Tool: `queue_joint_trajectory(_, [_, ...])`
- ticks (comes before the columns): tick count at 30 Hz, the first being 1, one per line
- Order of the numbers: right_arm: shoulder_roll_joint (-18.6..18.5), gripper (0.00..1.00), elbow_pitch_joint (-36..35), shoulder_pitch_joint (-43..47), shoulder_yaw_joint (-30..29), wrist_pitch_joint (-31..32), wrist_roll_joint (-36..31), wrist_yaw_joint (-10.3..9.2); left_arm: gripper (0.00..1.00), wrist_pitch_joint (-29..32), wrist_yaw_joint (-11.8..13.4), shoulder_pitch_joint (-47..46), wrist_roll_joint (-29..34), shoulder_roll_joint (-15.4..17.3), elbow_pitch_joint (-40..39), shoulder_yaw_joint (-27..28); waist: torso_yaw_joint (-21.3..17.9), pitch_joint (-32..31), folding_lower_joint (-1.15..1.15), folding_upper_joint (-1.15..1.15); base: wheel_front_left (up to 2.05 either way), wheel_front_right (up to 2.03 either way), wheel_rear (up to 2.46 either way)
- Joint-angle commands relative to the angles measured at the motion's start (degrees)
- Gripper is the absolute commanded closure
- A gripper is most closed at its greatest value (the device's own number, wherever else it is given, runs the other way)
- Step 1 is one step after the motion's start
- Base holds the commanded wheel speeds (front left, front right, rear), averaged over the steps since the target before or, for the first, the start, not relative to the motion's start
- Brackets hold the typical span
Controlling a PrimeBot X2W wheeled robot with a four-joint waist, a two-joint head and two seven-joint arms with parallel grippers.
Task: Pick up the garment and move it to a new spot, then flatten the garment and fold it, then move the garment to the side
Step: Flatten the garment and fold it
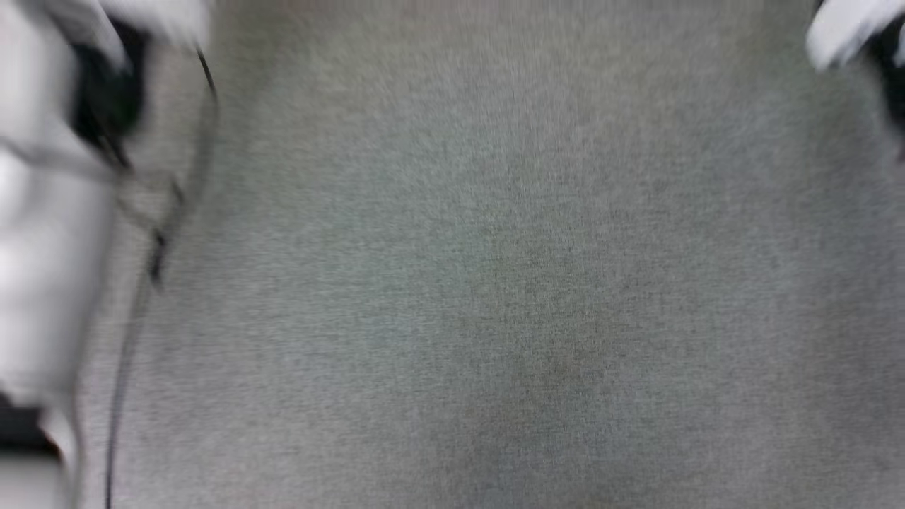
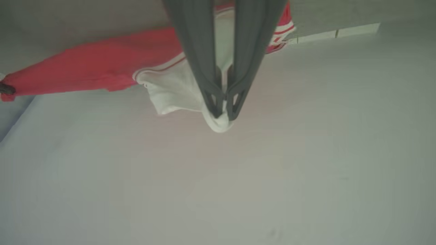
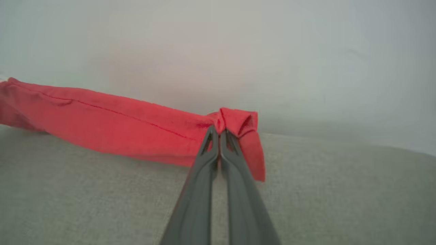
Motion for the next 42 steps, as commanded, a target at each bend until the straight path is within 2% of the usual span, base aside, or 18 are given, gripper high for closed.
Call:
queue_joint_trajectory(1, [-0.5,1.0,0.7,2.5,0.3,-0.6,0.9,-0.04,1.0,-0.5,0.1,4.0,-0.3,-0.6,-1.0,-0.1,1.0,-4.0,-0.01,0.0,0.0,0.0,0.0])
queue_joint_trajectory(6, [-1.4,1.0,2.2,11.9,1.8,-1.4,5.5,-0.04,1.0,-0.8,1.2,20.1,-0.1,-0.4,-4.8,-1.6,2.0,-10.0,-0.01,0.0,0.0,0.0,0.0])
queue_joint_trajectory(9, [-2.2,1.0,1.6,17.5,3.2,-1.0,8.8,-0.04,1.0,-0.8,1.6,29.2,-2.1,0.0,-7.1,-1.3,2.5,-13.4,-0.01,0.0,0.0,0.0,0.0])
queue_joint_trajectory(13, [-3.9,1.0,-0.2,24.5,5.2,-0.3,12.4,-0.04,1.0,-0.4,1.5,40.0,-5.0,1.6,-11.1,-1.2,2.8,-17.2,-0.01,0.0,0.0,0.0,0.0])
queue_joint_trajectory(19, [-6.6,1.0,-3.3,35.0,6.6,2.1,17.5,-0.04,1.0,2.7,2.8,53.1,-6.7,4.9,-18.5,-3.4,3.6,-21.8,-0.01,0.0,0.0,0.0,0.0])
queue_joint_trajectory(25, [-10.1,1.0,-8.4,45.1,7.0,5.4,23.5,-0.04,1.0,6.1,5.0,63.5,-9.1,7.2,-25.4,-5.1,3.5,-25.6,-0.01,0.0,0.0,0.0,0.0])
queue_joint_trajectory(33, [-13.8,1.0,-16.2,55.9,5.6,9.3,26.4,-0.04,1.0,7.9,8.9,75.7,-12.3,10.5,-34.0,-5.1,2.6,-29.0,-0.01,0.0,0.0,0.0,0.0])
queue_joint_trajectory(37, [-14.8,1.0,-20.0,61.0,4.1,11.4,26.2,-0.04,1.0,8.6,9.9,80.4,-13.8,12.0,-37.8,-5.4,2.5,-29.7,-0.01,0.0,0.0,0.0,0.0])
queue_joint_trajectory(42, [-13.8,1.0,-24.3,66.2,0.9,13.4,26.0,-0.04,1.0,9.4,9.9,83.0,-13.1,13.7,-41.0,-6.6,2.5,-29.8,-0.01,0.0,0.0,0.0,0.0])
